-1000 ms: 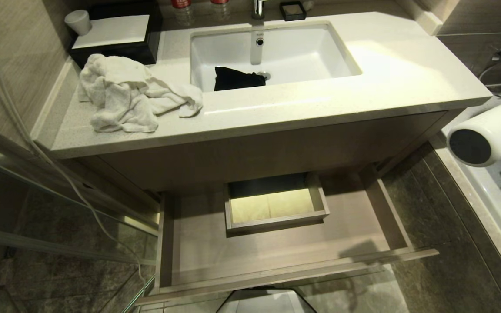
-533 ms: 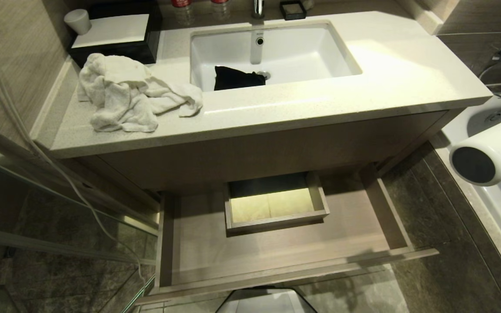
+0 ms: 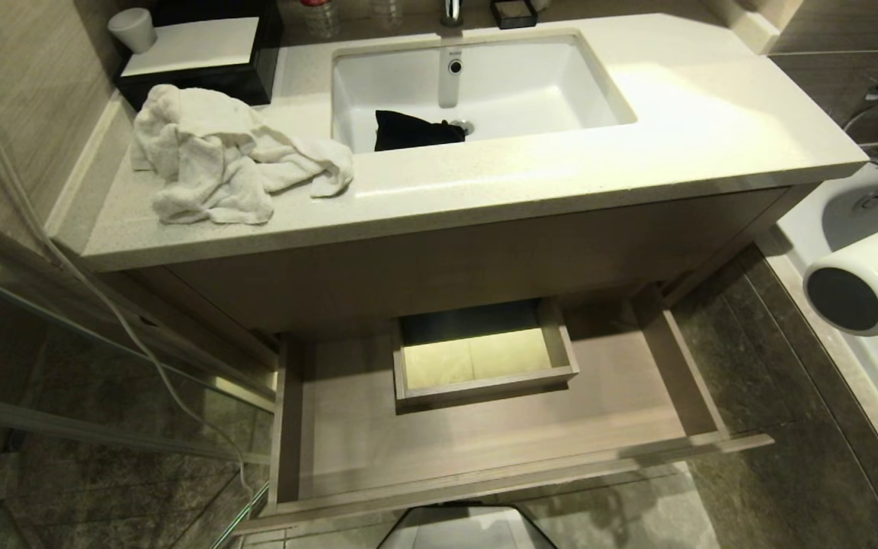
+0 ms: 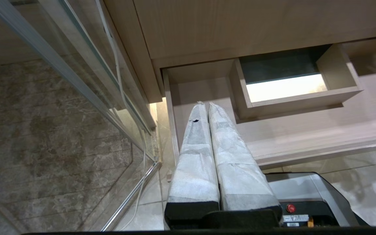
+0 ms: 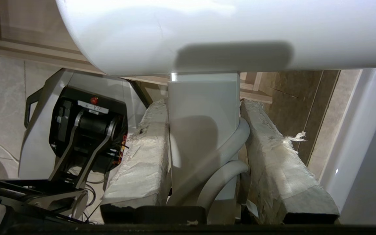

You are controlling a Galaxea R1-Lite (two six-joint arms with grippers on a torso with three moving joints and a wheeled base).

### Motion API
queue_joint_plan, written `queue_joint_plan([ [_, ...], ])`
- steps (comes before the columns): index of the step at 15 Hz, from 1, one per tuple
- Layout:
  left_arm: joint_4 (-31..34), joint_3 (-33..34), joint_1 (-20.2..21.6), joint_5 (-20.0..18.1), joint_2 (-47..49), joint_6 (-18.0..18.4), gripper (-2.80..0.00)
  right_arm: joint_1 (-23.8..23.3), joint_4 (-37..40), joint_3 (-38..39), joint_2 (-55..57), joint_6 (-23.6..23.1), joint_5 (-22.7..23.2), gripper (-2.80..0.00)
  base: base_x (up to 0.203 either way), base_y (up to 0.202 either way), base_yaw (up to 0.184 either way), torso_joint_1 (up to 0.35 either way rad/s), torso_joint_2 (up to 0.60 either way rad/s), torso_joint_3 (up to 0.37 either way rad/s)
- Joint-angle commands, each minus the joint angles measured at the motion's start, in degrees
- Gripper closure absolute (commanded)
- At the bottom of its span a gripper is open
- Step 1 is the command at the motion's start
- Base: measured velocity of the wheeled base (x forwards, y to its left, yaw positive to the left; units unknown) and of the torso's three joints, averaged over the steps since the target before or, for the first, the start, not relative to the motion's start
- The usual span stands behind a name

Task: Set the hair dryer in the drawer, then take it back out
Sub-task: Put it into the drawer

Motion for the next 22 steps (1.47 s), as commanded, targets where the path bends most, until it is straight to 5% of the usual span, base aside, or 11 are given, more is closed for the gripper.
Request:
queue_joint_plan([
  [1,0.0,0.1,0.0,0.0,0.0,0.0,0.00,0.0,0.1,1.1,-1.4,-0.1,0.0,0.00,0.000,0.000,0.000,-0.145,0.32,0.144],
  [22,0.0,0.0,0.0,0.0,0.0,0.0,0.00,1.3,-3.6,13.1,-8.8,1.5,0.1,0.00,0.000,0.000,0.000,-0.221,0.41,0.182],
])
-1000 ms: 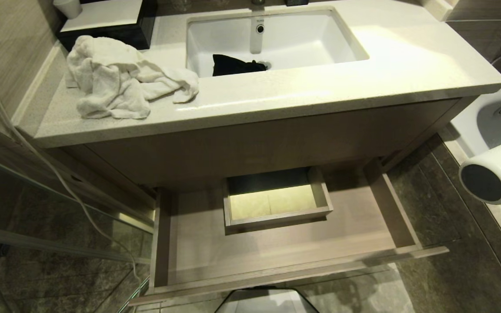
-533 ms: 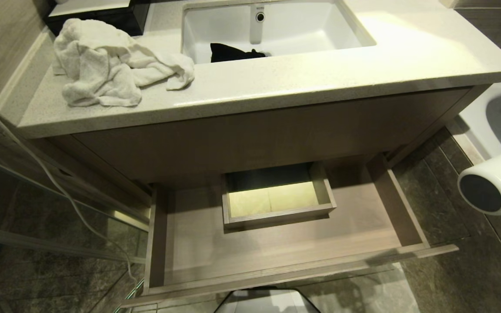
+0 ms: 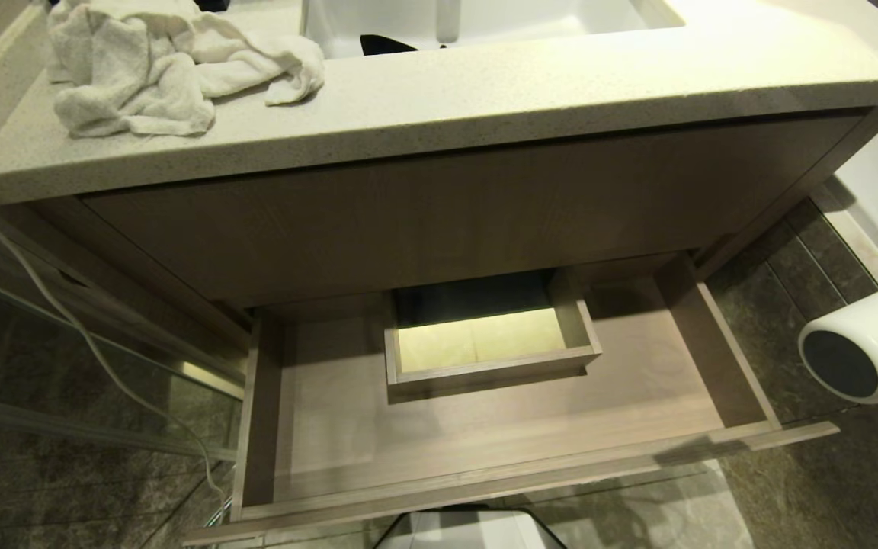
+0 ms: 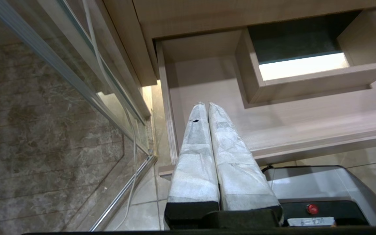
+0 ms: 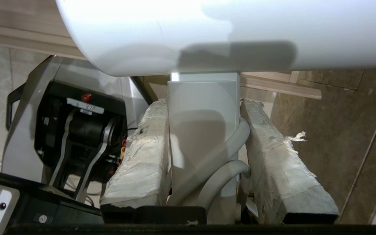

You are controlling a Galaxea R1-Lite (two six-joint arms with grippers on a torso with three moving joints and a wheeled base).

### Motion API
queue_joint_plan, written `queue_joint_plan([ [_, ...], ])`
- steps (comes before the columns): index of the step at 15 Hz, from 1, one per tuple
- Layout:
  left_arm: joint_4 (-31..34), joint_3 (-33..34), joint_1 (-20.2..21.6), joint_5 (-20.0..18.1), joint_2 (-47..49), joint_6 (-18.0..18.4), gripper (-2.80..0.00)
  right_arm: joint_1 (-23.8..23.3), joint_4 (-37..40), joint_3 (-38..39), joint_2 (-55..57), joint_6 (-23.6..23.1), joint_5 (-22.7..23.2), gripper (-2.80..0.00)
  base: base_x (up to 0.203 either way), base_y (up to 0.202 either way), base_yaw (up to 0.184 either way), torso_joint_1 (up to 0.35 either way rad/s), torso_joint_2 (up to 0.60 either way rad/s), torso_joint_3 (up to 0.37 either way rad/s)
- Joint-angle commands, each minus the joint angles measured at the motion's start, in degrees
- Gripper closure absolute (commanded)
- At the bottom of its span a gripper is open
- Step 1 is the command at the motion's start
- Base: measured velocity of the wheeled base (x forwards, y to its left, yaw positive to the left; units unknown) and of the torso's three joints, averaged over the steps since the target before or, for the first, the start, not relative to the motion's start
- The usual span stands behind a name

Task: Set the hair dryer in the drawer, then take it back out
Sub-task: Put it into the drawer

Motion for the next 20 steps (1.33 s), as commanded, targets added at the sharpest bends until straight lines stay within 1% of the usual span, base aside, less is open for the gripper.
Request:
queue_joint_plan([
  [1,0.0,0.1,0.0,0.0,0.0,0.0,0.00,0.9,-0.4,1.2,-0.7,0.2,0.1,0.00,0.000,0.000,0.000,-0.306,0.54,0.226],
  [2,0.0,0.1,0.0,0.0,0.0,0.0,0.00,1.3,-1.4,1.9,-0.8,0.2,0.1,0.00,0.000,0.000,0.000,-0.325,0.53,0.226],
  [8,0.0,0.0,0.0,0.0,0.0,0.0,0.00,2.1,-1.6,4.4,-2.4,0.3,0.1,0.00,0.000,0.000,0.000,-0.308,0.50,0.202],
  [12,0.0,0.1,0.0,0.0,0.0,0.0,0.00,2.1,-2.4,5.3,-0.4,0.1,0.1,0.00,0.000,0.000,0.000,-0.305,0.44,0.136],
  [16,0.0,0.1,0.0,0.0,0.0,0.0,0.00,2.1,-2.7,6.3,3.9,0.1,0.1,0.00,0.000,0.000,0.000,-0.002,0.16,0.177],
  [20,0.0,0.1,0.0,0.0,0.0,0.0,0.00,1.6,-4.8,3.3,14.5,0.3,-0.1,0.00,0.000,0.000,0.000,0.047,0.04,0.077],
])
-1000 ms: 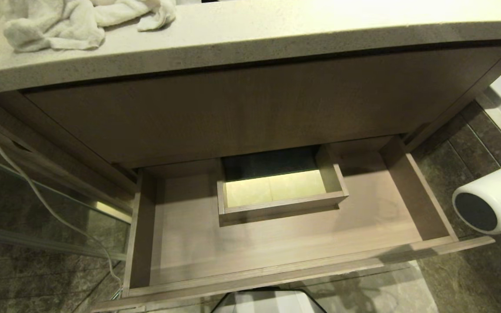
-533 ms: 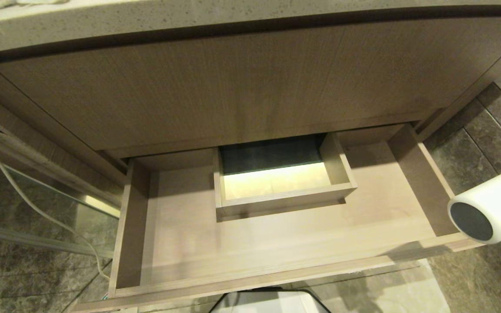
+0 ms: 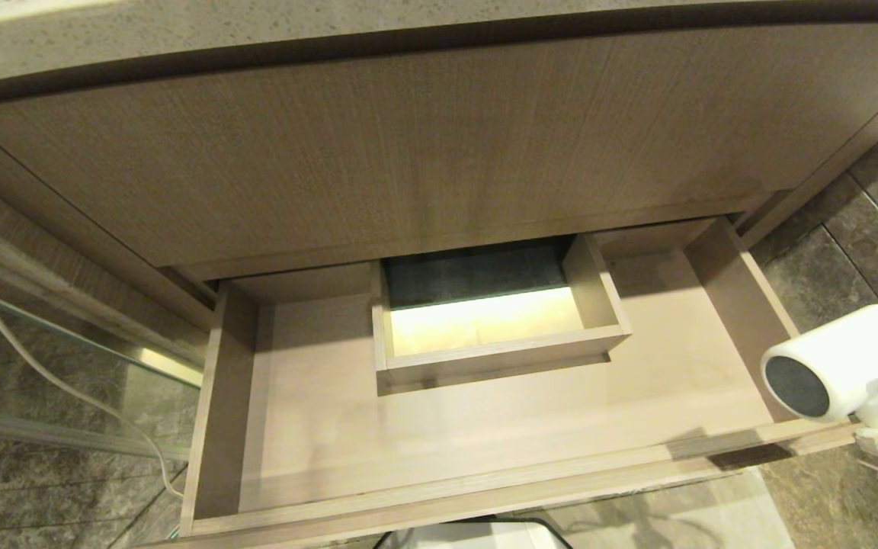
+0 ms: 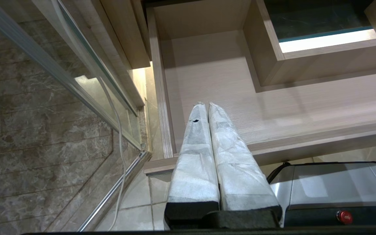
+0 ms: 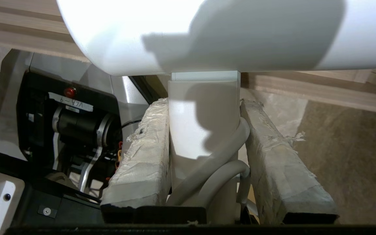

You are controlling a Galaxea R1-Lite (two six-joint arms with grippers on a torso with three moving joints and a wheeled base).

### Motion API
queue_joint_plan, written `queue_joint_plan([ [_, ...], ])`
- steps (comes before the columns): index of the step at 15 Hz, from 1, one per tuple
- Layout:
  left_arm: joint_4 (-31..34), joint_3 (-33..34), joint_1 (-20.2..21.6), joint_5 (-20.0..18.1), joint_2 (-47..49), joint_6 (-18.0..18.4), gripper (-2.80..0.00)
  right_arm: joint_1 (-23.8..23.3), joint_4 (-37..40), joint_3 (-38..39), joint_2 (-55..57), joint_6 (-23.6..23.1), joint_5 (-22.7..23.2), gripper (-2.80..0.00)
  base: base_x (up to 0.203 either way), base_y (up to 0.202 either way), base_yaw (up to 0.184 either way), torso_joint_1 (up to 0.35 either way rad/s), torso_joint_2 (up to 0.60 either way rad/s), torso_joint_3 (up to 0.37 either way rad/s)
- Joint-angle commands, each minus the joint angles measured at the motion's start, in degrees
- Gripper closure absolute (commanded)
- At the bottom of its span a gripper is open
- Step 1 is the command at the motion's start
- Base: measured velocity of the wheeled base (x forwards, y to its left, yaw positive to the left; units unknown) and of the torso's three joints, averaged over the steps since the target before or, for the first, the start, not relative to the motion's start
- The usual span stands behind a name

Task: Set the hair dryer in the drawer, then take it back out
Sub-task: Put it into the drawer

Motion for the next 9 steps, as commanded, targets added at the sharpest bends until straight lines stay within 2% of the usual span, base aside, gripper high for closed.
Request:
queue_joint_plan([
  [1,0.0,0.0,0.0,0.0,0.0,0.0,0.00,-0.5,-1.4,-2.4,10.0,0.5,0.0,0.00,0.000,0.000,0.000,0.032,0.03,0.034],
  [9,0.0,0.1,0.0,0.0,0.0,0.0,0.00,-0.3,-3.8,-23.5,36.7,2.8,0.0,0.00,0.000,0.000,0.000,0.005,0.00,0.013],
])
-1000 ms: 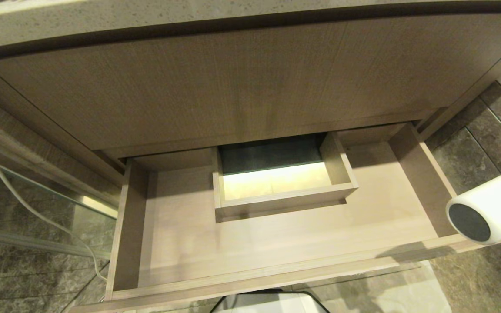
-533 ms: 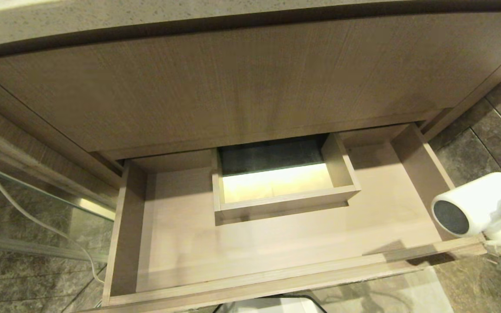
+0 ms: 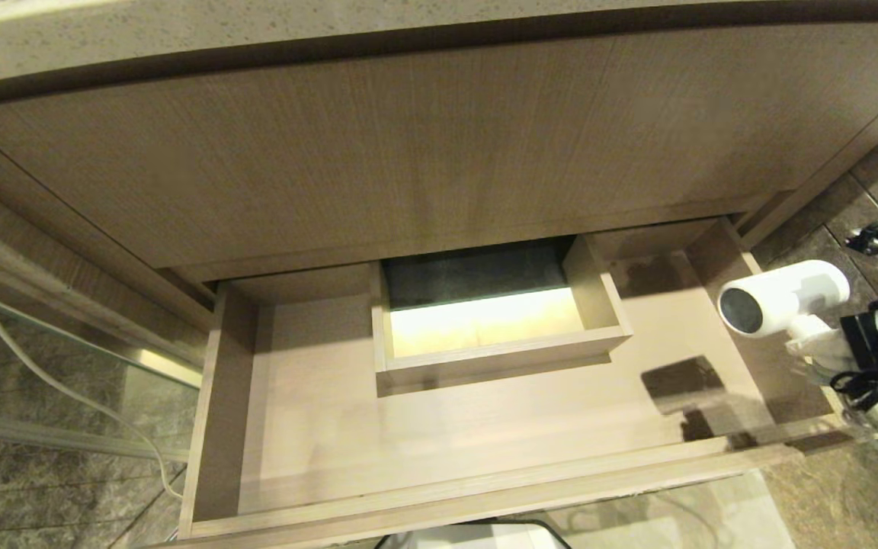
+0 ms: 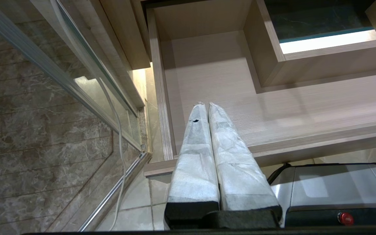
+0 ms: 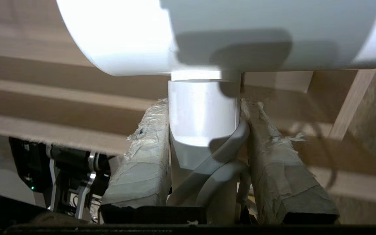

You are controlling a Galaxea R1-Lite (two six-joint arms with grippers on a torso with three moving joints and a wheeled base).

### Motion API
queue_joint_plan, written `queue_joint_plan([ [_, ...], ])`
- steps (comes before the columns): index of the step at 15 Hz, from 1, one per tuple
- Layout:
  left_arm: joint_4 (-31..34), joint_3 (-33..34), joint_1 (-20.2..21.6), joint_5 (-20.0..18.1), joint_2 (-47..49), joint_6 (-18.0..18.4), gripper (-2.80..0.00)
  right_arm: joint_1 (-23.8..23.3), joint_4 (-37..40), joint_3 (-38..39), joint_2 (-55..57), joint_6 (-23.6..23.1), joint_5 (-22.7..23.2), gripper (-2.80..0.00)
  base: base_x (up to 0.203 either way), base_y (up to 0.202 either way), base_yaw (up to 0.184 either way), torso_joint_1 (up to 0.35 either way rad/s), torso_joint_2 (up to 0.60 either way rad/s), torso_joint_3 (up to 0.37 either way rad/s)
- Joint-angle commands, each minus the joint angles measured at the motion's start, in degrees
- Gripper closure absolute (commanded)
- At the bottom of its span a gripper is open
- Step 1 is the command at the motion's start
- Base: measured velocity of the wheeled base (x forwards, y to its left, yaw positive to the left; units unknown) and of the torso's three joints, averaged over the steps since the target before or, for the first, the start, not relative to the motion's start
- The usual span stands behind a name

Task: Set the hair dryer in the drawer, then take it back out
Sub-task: Put it into the drawer

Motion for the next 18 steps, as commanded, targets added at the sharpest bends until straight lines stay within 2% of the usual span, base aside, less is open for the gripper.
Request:
queue_joint_plan([
  [1,0.0,0.0,0.0,0.0,0.0,0.0,0.00,0.9,-0.6,-3.9,10.2,-0.3,0.4,0.00,0.000,0.000,0.000,0.000,0.00,0.000],
  [6,0.0,0.1,0.0,0.0,0.0,0.0,0.00,3.5,-4.5,-9.5,19.8,0.1,0.7,0.00,0.000,0.000,0.000,0.000,0.00,0.000],
  [10,0.0,0.1,0.0,0.0,0.0,0.0,0.00,5.7,-11.9,-14.4,27.1,0.1,3.4,0.00,0.000,0.000,0.000,0.000,0.00,0.000],
  [18,0.0,0.0,0.0,0.0,0.0,0.0,0.00,6.0,-25.3,-22.2,37.0,0.1,3.7,0.00,0.000,0.000,0.000,0.000,0.00,0.000],
])
